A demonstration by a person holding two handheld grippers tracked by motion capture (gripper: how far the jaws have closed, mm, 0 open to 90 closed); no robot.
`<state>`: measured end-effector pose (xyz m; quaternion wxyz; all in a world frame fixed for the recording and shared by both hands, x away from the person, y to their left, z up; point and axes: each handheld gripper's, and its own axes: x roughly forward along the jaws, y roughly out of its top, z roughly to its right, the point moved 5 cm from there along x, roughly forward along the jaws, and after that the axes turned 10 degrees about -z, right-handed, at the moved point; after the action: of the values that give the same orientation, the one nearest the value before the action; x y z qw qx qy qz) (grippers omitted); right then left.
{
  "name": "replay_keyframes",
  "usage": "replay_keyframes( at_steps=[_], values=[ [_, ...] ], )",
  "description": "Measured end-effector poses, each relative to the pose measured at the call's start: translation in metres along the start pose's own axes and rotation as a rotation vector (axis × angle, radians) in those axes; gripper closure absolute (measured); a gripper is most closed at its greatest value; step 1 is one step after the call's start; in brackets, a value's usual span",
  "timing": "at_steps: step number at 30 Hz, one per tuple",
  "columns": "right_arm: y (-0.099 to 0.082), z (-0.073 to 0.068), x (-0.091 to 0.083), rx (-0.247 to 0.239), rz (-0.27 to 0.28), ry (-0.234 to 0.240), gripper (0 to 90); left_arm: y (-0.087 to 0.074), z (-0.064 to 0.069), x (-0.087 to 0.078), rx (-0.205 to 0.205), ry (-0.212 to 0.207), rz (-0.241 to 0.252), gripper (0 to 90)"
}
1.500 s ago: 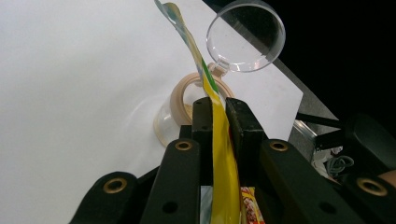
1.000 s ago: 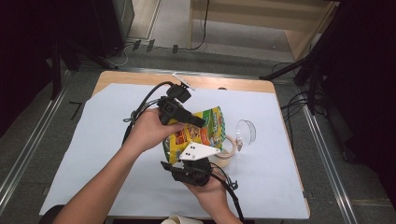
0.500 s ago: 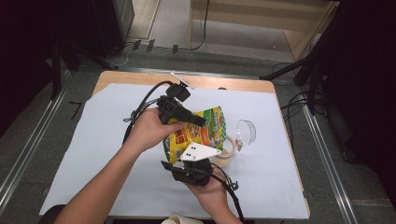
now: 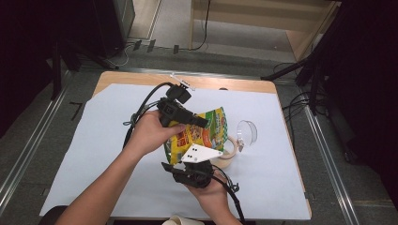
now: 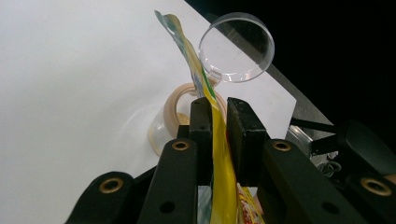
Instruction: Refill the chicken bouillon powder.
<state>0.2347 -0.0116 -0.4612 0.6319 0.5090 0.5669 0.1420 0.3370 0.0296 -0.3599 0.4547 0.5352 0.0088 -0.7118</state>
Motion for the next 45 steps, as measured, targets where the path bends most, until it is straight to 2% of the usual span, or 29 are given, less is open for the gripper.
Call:
replay_keyframes(
  at_steps=[10, 15, 20, 28, 45],
  values=[
    [0.000, 0.000, 0.000, 0.007, -0.004, 0.004, 67.2, 0.000, 0.000, 0.001, -0.001, 0.004, 0.002, 82.0],
    [0.003, -0.001, -0.002, -0.017, -0.007, -0.015, 67.2, 0.000, -0.002, -0.003, -0.010, -0.005, 0.012, 82.3],
    [0.002, -0.001, 0.000, 0.003, -0.014, -0.002, 67.3, 0.001, -0.002, 0.000, -0.007, 0.005, 0.002, 82.1],
    [0.002, 0.000, 0.000, 0.011, -0.004, 0.001, 67.5, 0.004, 0.001, 0.000, -0.004, 0.000, 0.014, 81.6],
    [0.005, 0.005, -0.003, 0.031, 0.001, 0.004, 68.0, 0.014, 0.000, 0.004, 0.002, 0.008, -0.037, 82.1]
  ],
)
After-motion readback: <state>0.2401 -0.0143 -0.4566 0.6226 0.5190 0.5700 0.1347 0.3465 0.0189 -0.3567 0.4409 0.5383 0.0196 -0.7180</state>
